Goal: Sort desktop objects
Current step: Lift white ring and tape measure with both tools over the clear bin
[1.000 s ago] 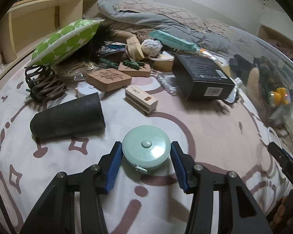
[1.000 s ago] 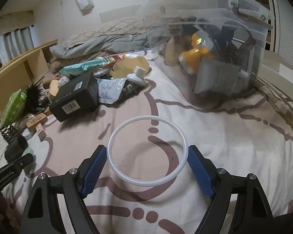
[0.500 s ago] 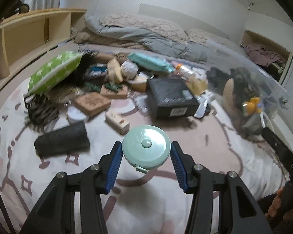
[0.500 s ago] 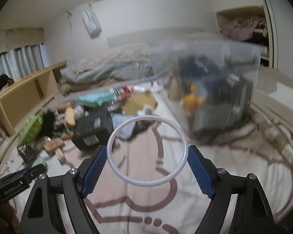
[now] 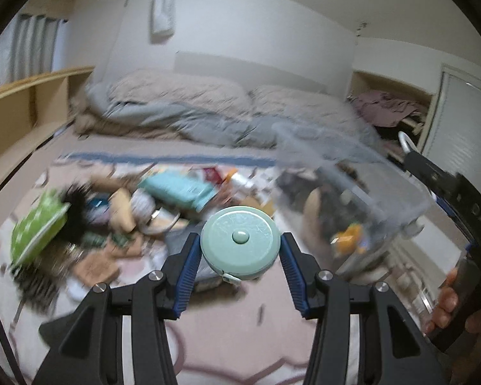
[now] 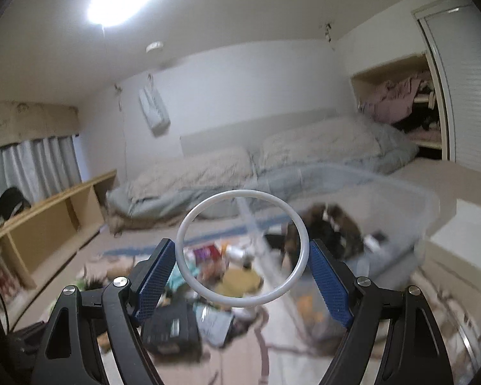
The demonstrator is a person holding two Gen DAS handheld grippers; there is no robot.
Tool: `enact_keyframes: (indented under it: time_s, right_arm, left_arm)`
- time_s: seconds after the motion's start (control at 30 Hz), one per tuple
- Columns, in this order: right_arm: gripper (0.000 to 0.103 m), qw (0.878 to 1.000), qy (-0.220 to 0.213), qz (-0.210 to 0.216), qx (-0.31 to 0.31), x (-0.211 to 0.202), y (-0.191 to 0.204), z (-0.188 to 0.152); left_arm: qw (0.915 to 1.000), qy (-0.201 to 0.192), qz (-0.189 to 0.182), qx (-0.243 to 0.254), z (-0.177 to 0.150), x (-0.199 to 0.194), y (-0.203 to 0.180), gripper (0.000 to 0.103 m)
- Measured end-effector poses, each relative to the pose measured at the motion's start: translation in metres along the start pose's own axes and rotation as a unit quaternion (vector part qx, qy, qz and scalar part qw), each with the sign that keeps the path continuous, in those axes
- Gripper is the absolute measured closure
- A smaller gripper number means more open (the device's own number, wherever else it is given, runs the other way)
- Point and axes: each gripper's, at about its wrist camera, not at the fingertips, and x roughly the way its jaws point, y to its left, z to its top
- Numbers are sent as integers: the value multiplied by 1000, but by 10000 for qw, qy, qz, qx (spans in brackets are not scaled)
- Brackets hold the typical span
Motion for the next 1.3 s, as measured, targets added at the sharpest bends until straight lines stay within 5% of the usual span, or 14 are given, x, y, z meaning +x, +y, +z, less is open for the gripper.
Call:
enact_keyframes:
  time_s: [0.33,0.87,1.3]
  right_arm:
    - [19,9975,-605,-361,-82,11,-39,43]
    - [19,9953,-289,-694,617,32,-120,29]
    - [19,9948,-185,-747,661,34,-128,25]
  left_arm:
    - [9970,-161,-668,344,61,36,-61,53]
    - [9892,362,-1157,829,124,125,-154,53]
    - [9862,1140,-596,1041,162,219,-178,53]
